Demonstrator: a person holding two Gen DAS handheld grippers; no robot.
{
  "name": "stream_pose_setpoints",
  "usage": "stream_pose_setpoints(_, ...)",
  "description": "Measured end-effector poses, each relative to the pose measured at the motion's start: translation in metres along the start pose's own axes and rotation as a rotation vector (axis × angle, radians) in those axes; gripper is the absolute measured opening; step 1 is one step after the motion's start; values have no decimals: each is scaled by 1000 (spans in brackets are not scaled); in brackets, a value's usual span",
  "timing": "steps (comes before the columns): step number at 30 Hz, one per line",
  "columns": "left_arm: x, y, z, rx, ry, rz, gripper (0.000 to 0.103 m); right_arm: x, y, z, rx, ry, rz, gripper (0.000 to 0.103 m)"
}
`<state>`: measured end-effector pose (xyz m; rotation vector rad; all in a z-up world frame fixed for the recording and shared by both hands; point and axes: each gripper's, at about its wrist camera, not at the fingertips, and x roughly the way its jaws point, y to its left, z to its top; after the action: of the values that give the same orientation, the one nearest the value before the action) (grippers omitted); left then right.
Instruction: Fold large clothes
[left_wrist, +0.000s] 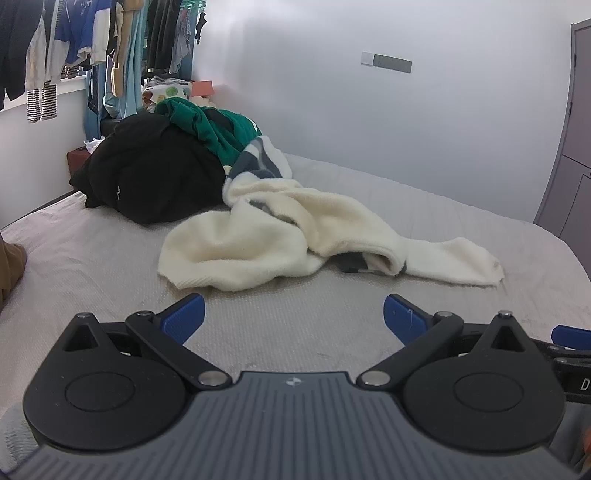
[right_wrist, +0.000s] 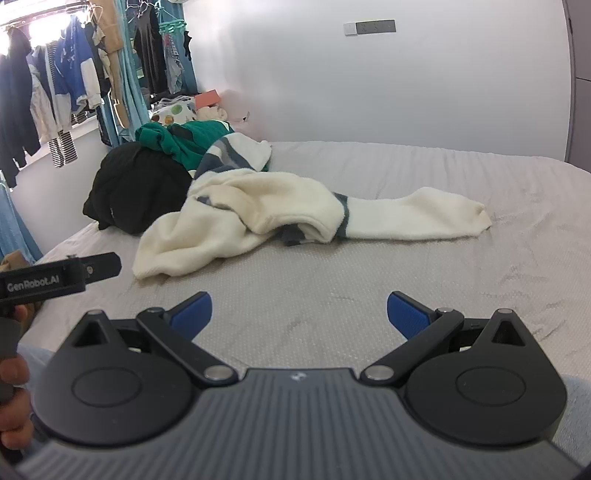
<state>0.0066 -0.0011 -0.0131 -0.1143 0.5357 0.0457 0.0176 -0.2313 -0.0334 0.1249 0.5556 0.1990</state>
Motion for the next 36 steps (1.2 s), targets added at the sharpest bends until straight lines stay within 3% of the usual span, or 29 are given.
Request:
stream_pose_setpoints(15, 9, 1, -4, 8, 16, -8, 103, 7, -5, -5, 22, 29, 6, 103)
stream_pose_setpoints(36, 77, 8, 16, 9, 49, -40, 103, 61, -4, 14, 18, 78, -29, 103)
